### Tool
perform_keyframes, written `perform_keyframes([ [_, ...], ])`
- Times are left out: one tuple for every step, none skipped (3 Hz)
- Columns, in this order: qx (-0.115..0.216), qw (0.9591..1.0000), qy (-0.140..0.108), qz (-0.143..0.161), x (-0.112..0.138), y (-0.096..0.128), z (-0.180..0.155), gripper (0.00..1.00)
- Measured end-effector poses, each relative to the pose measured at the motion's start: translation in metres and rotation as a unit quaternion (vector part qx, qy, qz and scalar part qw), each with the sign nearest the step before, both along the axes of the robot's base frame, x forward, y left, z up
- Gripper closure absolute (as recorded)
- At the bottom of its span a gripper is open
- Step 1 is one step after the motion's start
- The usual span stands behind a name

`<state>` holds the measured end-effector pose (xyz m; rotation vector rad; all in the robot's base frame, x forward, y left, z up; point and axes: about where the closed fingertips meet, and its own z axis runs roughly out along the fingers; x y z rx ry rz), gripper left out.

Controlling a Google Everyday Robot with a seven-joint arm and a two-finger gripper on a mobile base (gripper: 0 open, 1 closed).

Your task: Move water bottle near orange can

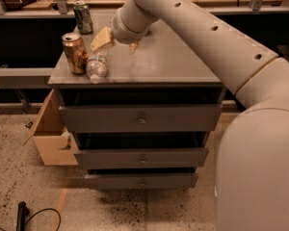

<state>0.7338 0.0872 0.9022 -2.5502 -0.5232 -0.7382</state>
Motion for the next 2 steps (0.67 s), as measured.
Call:
perform_keyframes([
  [0.033, 0.9969, -0.011, -0.071, -0.007, -0.046, 0.018, 0.0],
  [0.04, 0.9953, -0.011, -0.088, -0.004, -0.06, 0.015, 0.0],
])
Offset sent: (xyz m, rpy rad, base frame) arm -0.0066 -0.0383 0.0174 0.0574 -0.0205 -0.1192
